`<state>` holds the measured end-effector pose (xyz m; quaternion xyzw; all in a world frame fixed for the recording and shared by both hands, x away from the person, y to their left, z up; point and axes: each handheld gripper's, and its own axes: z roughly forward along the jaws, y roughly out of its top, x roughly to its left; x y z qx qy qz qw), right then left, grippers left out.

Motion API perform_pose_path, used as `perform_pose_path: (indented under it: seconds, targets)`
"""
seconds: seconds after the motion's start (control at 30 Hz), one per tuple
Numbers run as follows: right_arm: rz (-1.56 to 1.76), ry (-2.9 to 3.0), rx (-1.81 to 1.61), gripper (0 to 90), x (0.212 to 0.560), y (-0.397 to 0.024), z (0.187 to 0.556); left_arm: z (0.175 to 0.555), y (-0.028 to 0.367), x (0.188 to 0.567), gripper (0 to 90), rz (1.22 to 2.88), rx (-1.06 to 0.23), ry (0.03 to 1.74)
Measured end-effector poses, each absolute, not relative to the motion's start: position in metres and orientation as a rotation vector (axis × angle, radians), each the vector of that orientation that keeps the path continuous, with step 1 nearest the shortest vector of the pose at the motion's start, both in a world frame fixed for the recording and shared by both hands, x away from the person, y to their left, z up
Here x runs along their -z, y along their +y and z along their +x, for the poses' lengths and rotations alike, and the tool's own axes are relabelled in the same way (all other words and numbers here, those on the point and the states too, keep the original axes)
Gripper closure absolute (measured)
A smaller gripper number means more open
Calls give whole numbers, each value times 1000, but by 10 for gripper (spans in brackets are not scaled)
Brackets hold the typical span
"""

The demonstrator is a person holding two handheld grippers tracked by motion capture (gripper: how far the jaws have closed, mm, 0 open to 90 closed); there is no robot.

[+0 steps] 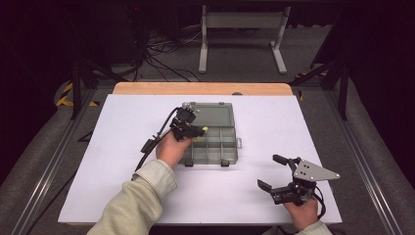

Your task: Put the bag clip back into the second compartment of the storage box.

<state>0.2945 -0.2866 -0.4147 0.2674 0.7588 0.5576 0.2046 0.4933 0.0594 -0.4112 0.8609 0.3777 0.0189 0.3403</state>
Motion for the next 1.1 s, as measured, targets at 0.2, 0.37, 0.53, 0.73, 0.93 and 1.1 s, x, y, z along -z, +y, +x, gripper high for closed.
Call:
perform_pose_path:
  seconds: [0.2,0.37,0.53,0.73,0.93,1.1]
  targets:
    - [745,2117,-1556,33,415,-287,294,492,60,409,699,2241,-67,968]
    - [746,2115,-1551,34,415,-287,294,489,62,403,624,2217,-80,952]
    - [743,2113,-1553,33,414,-287,294,483,65,390,420,2177,-95,905]
    - [745,2112,-1552,33,414,-286,294,471,72,370,255,2130,-85,841]
    - [745,2113,-1547,33,414,-286,294,458,75,356,129,2120,-96,786]
    - [748,2112,-1550,32,414,-286,294,450,77,349,64,2119,-85,757]
